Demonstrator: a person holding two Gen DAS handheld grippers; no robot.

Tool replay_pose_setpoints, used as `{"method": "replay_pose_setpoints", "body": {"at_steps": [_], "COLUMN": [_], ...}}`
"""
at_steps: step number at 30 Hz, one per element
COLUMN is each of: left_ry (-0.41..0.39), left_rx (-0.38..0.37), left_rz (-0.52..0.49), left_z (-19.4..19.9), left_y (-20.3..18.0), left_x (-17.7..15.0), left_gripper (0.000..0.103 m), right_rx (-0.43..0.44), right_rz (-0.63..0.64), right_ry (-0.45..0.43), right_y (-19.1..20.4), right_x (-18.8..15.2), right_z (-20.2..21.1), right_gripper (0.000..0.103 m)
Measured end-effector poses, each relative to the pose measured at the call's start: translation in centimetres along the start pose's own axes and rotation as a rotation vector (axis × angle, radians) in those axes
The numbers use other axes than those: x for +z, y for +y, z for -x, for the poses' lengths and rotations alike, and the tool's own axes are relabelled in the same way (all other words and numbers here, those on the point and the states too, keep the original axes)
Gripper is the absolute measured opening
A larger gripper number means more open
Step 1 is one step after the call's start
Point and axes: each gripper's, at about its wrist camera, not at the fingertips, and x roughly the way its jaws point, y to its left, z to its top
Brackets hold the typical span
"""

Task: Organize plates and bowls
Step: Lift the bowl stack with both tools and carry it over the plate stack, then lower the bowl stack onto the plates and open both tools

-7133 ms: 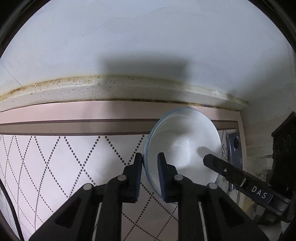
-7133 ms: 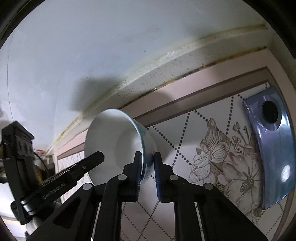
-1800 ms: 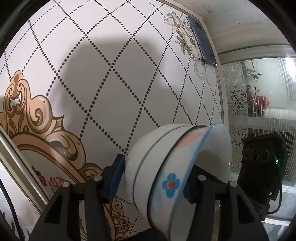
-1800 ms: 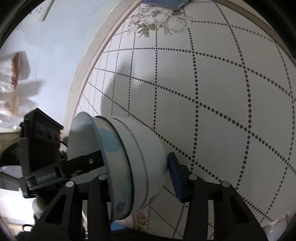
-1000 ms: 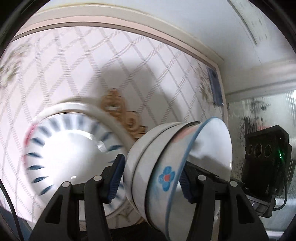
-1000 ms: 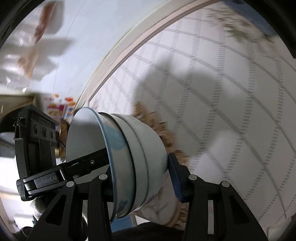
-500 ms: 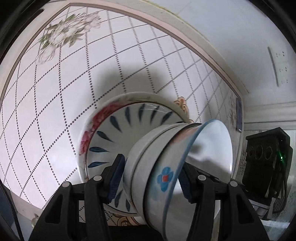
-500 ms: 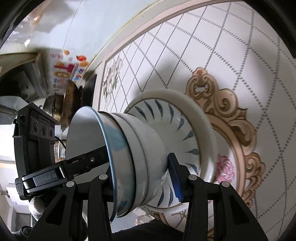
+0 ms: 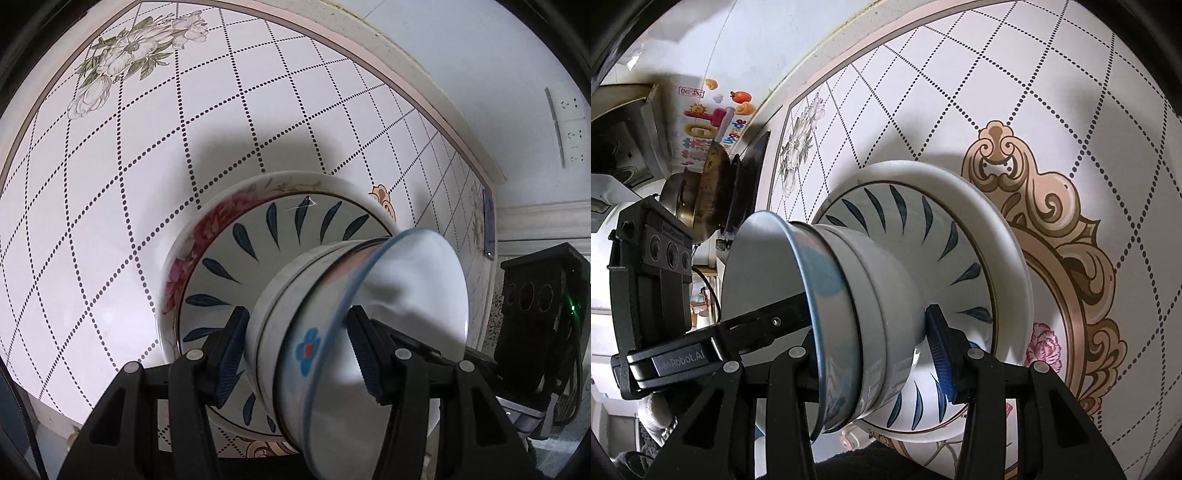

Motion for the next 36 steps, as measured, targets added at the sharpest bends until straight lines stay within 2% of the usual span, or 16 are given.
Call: {"method": "replay_pose_setpoints", "body": {"at_steps": [6, 12, 19, 22, 23, 24, 25, 26, 27, 28, 31, 33, 36], "left_ry": [-0.009, -0.027, -0.131, -0.174, -0.183, -0.199, -0.213, -0.234, -0.248, -0.267, -0.323, -0.35, -0.386], "left_rx": [0.026, 0.114, 0.244, 0.272, 0.275, 0.275, 0.275, 0.281, 0.285, 0.287, 0.306, 0.302, 0.302], "left_rz": [-0.029, -0.087, -0.175, -0.196, -0.203, -0.212, -0.219, -0.23, -0.24, -0.251, -0.29, -0.306, -0.322], "left_z": [-0.3, 0.4, 4.2, 6.1, 6.6, 7.5, 8.0, 8.8, 9.4, 10.0, 12.2, 13.4, 15.0], "left_y": [-0.6, -1.4, -2.8, -3.1, -3.1, -3.2, -3.2, -3.3, -3.4, -3.5, -3.9, -4.1, -4.1], "left_x": [0.1, -0.3, -1.8, -2.6, -2.9, -3.3, -3.6, -4.0, -4.3, -4.8, -6.5, -7.4, -8.7], "left_gripper": [0.052, 0.051, 0.052, 0.053, 0.053, 0.054, 0.06, 0.072, 0.078, 0.086, 0.088, 0.095, 0.096], "right_rx": [-0.001, -0.041, -0.19, -0.245, -0.261, -0.281, -0.298, -0.327, -0.35, -0.374, -0.421, -0.457, -0.506], "right_rz": [-0.019, -0.002, 0.055, 0.062, 0.067, 0.072, 0.075, 0.081, 0.089, 0.094, 0.093, 0.093, 0.095], "right_ry": [0.007, -0.001, -0.068, -0.106, -0.123, -0.146, -0.162, -0.187, -0.21, -0.238, -0.303, -0.359, -0.427], "right_y": [-0.2, 0.2, 2.2, 3.2, 3.7, 4.2, 4.6, 5.3, 6.0, 6.7, 8.5, 9.8, 11.6], "right_x": [-0.1, -0.2, -1.3, -2.7, -3.1, -3.7, -4.1, -4.8, -5.5, -6.2, -8.2, -9.8, -12.0], "right_z": [0.0, 0.9, 4.2, 6.1, 6.7, 7.4, 7.9, 8.6, 9.3, 10.1, 12.0, 13.5, 15.4], "right_gripper": [0.046, 0.046, 0.046, 0.046, 0.049, 0.06, 0.068, 0.082, 0.088, 0.088, 0.09, 0.091, 0.092]}}
